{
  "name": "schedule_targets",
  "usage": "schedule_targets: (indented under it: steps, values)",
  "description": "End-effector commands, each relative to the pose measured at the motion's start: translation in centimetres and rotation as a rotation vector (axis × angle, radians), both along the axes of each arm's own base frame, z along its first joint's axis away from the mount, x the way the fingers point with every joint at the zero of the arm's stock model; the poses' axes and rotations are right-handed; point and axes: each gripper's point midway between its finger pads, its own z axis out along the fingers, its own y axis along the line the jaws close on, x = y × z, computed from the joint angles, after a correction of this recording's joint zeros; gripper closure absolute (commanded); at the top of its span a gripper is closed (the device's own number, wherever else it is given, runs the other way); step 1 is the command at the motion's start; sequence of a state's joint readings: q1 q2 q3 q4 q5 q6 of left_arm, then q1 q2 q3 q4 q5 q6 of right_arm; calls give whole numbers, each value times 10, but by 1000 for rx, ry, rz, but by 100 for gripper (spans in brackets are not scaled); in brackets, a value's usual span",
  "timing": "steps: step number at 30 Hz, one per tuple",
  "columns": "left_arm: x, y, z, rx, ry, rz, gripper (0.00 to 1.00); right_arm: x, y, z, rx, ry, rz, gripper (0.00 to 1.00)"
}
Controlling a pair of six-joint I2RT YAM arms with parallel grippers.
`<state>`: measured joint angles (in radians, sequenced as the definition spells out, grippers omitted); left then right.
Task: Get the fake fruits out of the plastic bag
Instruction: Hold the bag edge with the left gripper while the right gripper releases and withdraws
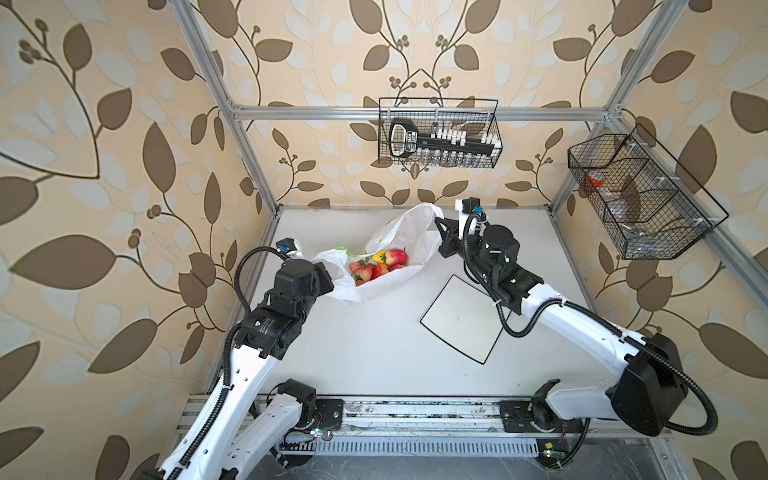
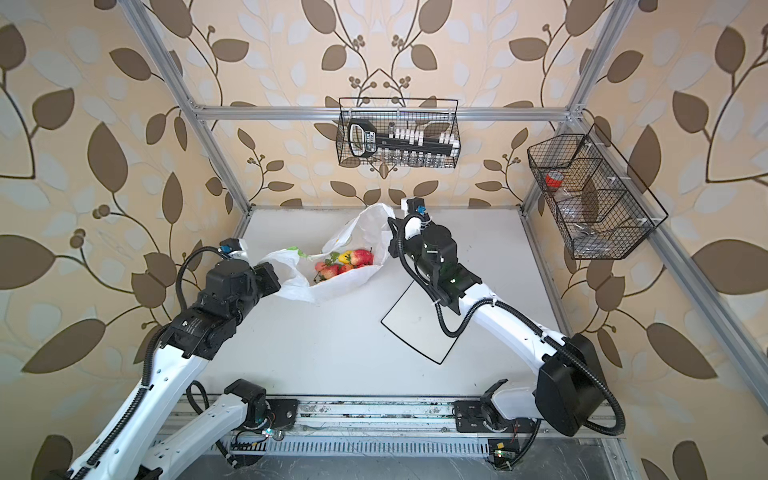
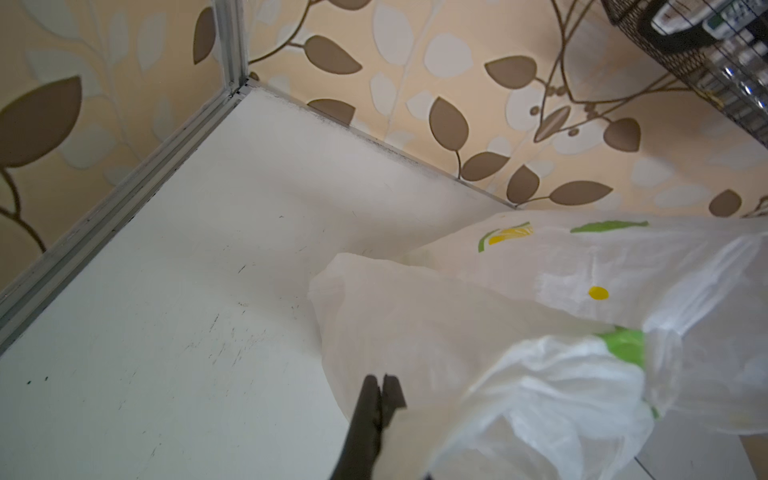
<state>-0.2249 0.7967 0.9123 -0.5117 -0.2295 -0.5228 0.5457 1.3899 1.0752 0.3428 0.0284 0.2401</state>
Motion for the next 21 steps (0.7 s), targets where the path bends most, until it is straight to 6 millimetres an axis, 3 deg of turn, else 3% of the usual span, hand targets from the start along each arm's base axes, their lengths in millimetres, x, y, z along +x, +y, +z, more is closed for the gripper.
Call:
schedule_targets:
  steps: [1,7,11,15,21]
  values:
    - [14,-2,25,-137,-122,-12,100,17,-10,11,96,32,32,100]
    - [31,6,38,-213,-192,0,100,52,-39,-9,155,139,1,100]
    - [26,-20,39,-262,-225,-146,100,59,-46,-24,142,175,-32,100]
    - [17,-45,27,-301,-182,-282,100,60,-50,-39,135,200,-50,100]
    - [1,-87,19,-329,-210,-514,100,41,-65,-55,145,208,-96,100]
